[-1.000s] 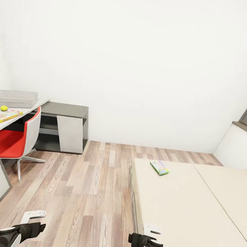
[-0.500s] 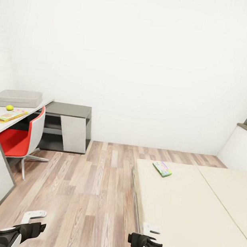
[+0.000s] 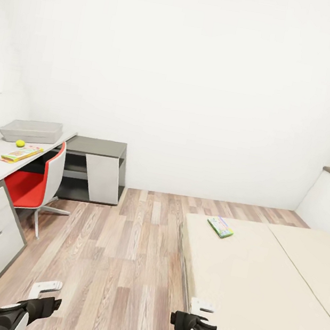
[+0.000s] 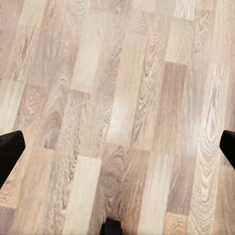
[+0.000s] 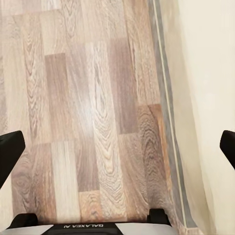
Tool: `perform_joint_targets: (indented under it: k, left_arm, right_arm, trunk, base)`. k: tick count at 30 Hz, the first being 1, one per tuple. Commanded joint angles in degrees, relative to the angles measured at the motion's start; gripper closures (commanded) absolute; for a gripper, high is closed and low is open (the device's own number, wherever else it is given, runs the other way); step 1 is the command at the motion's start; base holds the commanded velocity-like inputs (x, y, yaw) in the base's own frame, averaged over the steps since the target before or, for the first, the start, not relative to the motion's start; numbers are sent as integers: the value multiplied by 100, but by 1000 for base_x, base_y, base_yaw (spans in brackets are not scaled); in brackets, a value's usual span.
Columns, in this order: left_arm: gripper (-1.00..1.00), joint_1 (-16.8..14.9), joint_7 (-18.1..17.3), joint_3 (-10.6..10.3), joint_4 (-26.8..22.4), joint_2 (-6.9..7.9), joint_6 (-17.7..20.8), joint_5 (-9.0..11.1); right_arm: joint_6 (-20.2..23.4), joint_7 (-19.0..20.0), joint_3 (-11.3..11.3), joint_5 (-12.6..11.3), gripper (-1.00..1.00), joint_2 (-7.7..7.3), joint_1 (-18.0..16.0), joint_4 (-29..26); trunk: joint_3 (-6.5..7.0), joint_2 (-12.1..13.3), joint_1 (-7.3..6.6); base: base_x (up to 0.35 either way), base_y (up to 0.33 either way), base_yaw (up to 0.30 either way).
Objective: Put all the toys in the child's room - the three board games (two on the bed and one on the table), the two jigsaw puzzles on the table, and the tennis ball on the table - inside the toy box on the table in the child's room.
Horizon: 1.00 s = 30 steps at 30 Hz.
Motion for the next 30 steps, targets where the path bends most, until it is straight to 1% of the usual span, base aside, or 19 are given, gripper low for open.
perform_joint_targets:
  k: [1, 25, 30]
  left_arm:
    - [-100, -4, -20, 11, -11, -2, 33, 1]
    - [-100, -4, -22, 11, -12, -2, 33, 1]
    - [-100, -4, -21, 9, -12, -2, 33, 1]
  right_arm:
    - [29, -32, 8, -12, -100, 0, -4, -9]
    - [29, -32, 8, -16, -100, 2, -5, -4]
    - [29, -32, 8, -17, -100, 1, -7, -1]
  trunk:
    - [-13, -13, 4]
    - [-13, -13, 4]
    - [-13, -13, 4]
  base:
    - [-8, 0, 3]
    - [-23, 0, 0]
    - [-1, -78, 0]
